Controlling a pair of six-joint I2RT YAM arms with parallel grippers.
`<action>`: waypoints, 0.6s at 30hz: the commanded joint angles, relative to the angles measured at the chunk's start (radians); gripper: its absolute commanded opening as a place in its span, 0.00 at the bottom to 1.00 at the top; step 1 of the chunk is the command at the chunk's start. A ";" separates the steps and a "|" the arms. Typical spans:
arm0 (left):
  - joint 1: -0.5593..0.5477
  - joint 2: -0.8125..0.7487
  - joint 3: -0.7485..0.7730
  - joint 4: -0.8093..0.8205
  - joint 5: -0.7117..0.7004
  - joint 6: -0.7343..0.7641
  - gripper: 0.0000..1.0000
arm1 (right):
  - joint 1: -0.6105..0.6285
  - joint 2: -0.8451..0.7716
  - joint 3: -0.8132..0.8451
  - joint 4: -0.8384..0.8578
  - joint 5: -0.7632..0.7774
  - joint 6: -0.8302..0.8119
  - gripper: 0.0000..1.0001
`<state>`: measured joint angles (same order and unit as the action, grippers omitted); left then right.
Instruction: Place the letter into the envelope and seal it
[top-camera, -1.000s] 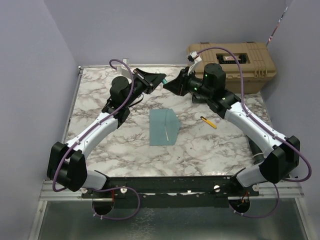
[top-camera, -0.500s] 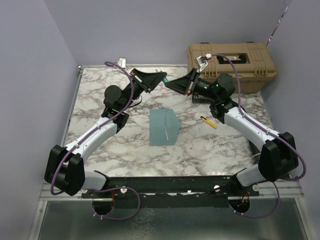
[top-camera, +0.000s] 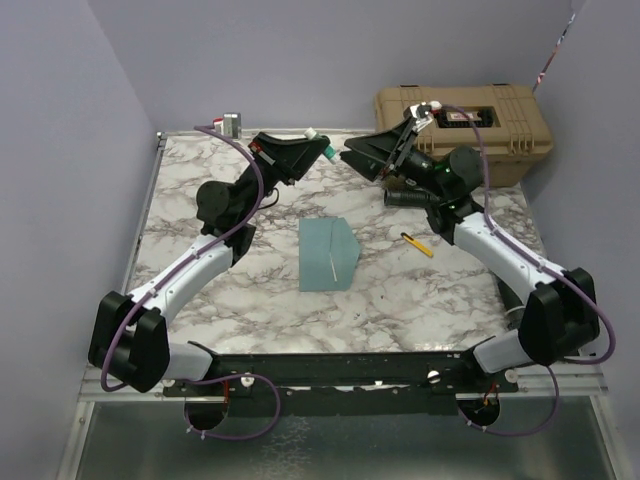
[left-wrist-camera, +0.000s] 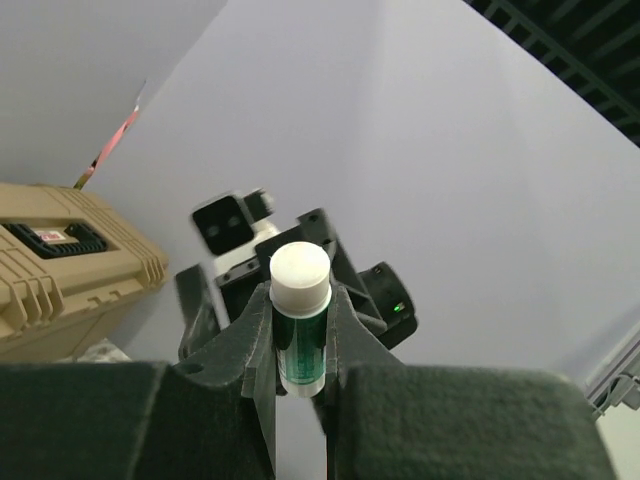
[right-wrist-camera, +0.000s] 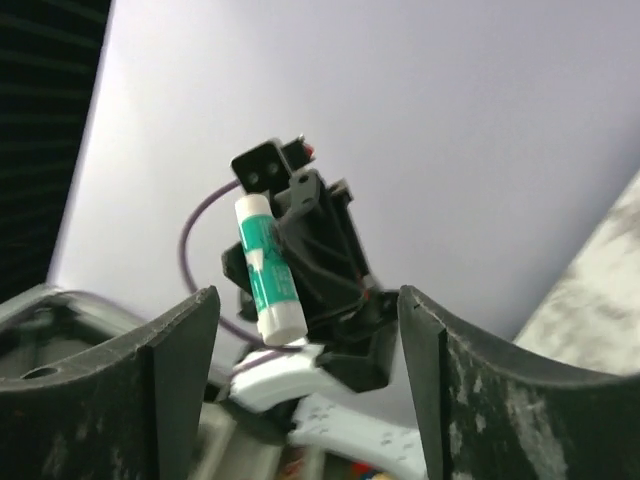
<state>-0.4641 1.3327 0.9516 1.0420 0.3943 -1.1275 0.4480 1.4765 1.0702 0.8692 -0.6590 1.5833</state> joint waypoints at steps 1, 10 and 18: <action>0.001 -0.028 -0.004 0.023 -0.072 -0.025 0.00 | 0.001 -0.114 0.147 -0.477 0.071 -0.661 0.77; 0.001 -0.042 -0.009 -0.053 -0.111 -0.057 0.00 | 0.068 -0.187 0.126 -0.540 0.143 -1.450 0.70; 0.000 -0.050 -0.012 -0.061 -0.093 -0.043 0.00 | 0.185 -0.208 0.100 -0.477 0.266 -1.781 0.60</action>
<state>-0.4622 1.3125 0.9512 0.9844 0.3050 -1.1744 0.5930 1.2976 1.1866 0.3656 -0.4995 0.0349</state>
